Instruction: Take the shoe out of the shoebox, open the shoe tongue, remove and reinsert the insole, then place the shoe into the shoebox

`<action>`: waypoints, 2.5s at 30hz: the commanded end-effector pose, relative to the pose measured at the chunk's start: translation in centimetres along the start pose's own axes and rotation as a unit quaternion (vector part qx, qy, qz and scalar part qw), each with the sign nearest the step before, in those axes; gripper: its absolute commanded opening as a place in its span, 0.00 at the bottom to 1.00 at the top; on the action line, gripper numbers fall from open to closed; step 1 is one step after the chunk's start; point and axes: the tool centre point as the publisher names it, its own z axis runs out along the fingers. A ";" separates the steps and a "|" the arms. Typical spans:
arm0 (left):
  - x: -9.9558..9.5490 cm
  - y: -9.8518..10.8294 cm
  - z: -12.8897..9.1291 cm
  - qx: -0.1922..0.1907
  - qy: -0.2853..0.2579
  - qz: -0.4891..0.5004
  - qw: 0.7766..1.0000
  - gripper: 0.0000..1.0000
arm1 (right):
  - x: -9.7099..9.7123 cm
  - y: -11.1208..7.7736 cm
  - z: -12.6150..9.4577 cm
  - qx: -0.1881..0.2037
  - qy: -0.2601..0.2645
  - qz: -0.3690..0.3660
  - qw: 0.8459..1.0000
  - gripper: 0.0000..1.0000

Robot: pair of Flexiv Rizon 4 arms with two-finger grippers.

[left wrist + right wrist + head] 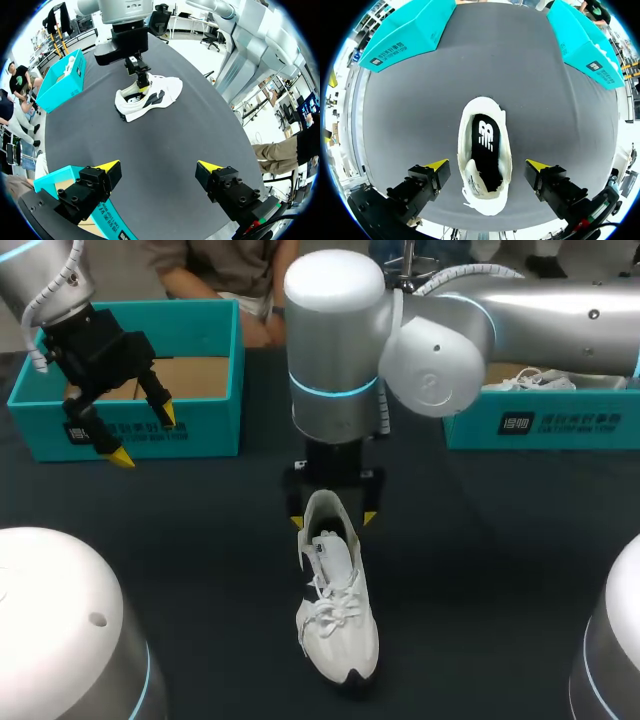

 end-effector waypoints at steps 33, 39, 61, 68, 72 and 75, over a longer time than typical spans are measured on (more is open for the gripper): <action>0.0 0.0 0.0 -0.001 0.000 0.000 1.000 1.00 | -0.1 -6.1 -5.3 -0.004 0.024 0.024 0.999 0.00; 0.0 0.0 0.0 -0.001 0.000 0.000 1.000 1.00 | -0.1 -6.1 -5.1 -0.003 0.026 0.025 0.999 0.00; 0.0 0.0 0.0 -0.001 0.000 0.000 1.000 1.00 | 1.8 -7.6 -1.6 0.040 0.066 0.018 0.997 0.00; 0.0 0.0 0.0 -0.001 0.000 0.000 1.000 1.00 | 1.8 -7.4 -0.1 0.046 0.076 0.015 0.996 0.00; 0.0 0.0 0.0 -0.001 0.000 0.000 1.000 1.00 | 1.7 -7.0 0.9 0.050 0.077 0.013 0.996 0.00; 0.0 0.0 0.0 -0.001 0.000 0.000 1.000 1.00 | 1.5 -6.6 1.5 0.049 0.077 0.010 0.996 0.00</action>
